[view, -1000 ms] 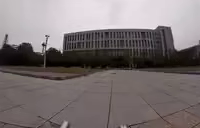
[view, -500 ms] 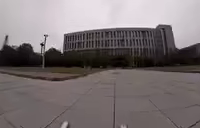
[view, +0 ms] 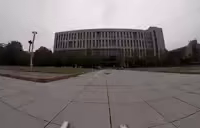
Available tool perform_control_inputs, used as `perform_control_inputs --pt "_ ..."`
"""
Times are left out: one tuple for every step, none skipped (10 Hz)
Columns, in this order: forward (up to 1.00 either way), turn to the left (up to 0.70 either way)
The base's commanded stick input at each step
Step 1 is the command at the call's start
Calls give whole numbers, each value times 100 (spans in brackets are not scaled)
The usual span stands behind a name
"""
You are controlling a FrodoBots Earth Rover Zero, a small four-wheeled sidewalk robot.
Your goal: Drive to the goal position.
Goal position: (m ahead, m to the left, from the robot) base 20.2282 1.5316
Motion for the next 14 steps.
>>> perform_control_inputs --pt "70 0" --pt "70 0" --pt "70 0" --pt "70 0" --pt "70 0" --pt "70 0" --pt "70 -2" --pt "70 -24" --pt "70 -31" --pt "70 -30" --pt "70 -23" --pt "70 -1" --pt "70 0" --pt "70 0"
